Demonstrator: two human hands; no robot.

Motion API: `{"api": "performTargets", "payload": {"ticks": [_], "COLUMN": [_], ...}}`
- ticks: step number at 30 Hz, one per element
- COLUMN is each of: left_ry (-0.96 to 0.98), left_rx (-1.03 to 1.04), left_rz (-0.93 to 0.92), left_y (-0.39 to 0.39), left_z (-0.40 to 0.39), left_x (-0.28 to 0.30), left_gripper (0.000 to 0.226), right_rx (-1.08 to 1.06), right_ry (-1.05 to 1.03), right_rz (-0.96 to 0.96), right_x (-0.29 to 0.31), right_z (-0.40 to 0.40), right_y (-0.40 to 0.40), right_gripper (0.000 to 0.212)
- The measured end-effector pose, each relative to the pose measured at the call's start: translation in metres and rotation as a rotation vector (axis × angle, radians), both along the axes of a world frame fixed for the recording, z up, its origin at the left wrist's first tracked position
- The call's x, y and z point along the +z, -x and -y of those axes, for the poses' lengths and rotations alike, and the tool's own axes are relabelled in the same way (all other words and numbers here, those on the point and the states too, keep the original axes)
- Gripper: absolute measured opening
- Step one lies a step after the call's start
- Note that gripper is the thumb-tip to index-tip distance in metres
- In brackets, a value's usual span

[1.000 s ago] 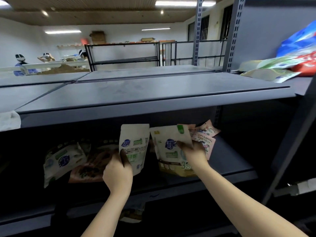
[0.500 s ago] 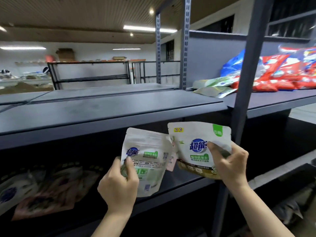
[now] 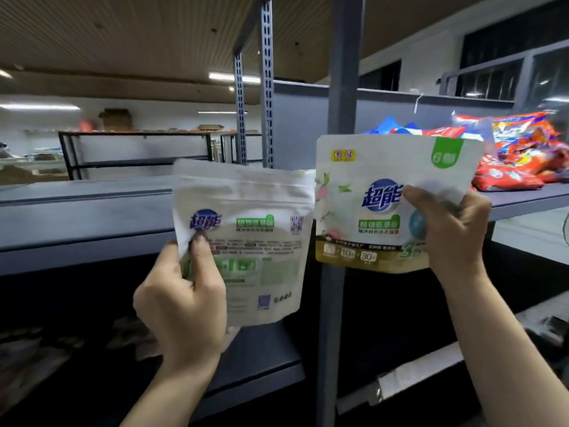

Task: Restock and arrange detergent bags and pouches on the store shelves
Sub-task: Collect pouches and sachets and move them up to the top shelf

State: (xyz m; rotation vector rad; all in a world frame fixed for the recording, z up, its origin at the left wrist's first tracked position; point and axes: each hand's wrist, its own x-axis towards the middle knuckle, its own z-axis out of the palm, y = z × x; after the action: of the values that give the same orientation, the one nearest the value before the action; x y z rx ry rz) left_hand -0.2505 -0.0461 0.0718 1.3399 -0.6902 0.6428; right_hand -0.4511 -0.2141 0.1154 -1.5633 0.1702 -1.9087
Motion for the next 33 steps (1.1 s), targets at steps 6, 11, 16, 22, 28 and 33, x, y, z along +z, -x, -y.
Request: {"api": "performTargets", "payload": {"ticks": [6, 11, 16, 22, 28, 33], "left_ry": [0.043, 0.074, 0.004, -0.059, -0.032, -0.152], "left_rx": [0.14, 0.216, 0.291, 0.294, 0.413, 0.571], "left_rz": [0.032, 0.08, 0.125, -0.012, -0.042, 0.106], "left_y": [0.075, 0.129, 0.166, 0.158, 0.119, 0.083], "left_z": [0.062, 0.106, 0.163, 0.254, 0.326, 0.375], "left_x": [0.027, 0.05, 0.076, 0.098, 0.13, 0.147], "left_gripper": [0.031, 0.032, 0.035, 0.035, 0.035, 0.037], "right_rx": [0.035, 0.019, -0.02, -0.008, 0.065, 0.08], "right_ry": [-0.023, -0.087, -0.154, -0.179, -0.208, -0.21], "right_rz": [0.024, -0.034, -0.182, -0.287, -0.283, -0.304], "right_x": [0.035, 0.061, 0.069, 0.064, 0.066, 0.071], "right_z": [0.09, 0.16, 0.222, 0.269, 0.295, 0.31], "right_y": [0.063, 0.089, 0.093, 0.093, 0.093, 0.087], "right_gripper": [0.026, 0.022, 0.017, 0.02, 0.019, 0.019]}}
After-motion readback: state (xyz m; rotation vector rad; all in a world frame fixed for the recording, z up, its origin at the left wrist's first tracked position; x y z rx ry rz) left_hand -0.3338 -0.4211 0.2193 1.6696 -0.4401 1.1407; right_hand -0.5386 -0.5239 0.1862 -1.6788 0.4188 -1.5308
